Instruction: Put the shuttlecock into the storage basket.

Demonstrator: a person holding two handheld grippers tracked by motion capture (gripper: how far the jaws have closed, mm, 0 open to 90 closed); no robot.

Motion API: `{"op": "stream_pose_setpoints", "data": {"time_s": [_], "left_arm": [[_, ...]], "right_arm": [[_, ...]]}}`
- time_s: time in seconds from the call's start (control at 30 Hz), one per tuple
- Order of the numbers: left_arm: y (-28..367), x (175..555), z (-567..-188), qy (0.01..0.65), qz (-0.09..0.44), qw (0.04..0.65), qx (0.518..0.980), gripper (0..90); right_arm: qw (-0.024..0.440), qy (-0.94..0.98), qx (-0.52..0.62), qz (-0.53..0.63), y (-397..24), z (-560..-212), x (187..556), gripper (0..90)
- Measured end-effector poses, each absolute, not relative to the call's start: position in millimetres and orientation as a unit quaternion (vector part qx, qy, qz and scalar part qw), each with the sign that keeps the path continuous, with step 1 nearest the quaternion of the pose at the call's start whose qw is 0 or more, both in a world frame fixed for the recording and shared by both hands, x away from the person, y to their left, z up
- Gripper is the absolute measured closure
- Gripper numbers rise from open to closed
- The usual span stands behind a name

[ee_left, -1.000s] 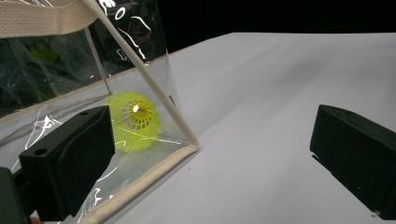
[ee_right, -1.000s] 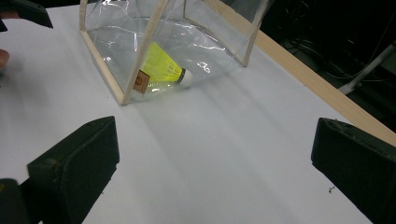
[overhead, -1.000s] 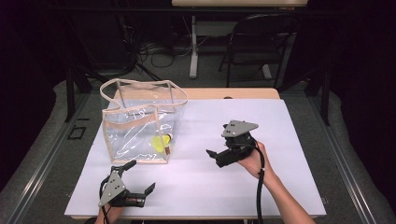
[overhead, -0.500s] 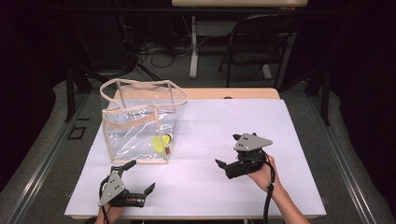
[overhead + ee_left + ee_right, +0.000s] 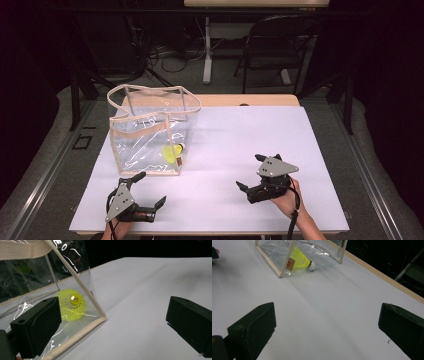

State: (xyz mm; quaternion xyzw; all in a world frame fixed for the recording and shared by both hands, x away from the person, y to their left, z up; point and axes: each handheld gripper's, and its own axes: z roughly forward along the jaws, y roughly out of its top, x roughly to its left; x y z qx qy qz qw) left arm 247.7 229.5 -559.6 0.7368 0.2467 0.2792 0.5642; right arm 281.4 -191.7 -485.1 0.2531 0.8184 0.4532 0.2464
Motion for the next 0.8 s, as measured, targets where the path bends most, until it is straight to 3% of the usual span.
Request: {"op": "stream_pose_setpoints", "data": {"time_s": [0.8], "left_arm": [[227.5,248.0,-560.1,0.245,0.277,0.563,0.739,0.0]], "right_arm": [[0.282,0.805,0.236,0.465,-215.1,-516.8,251.7,0.9]]}}
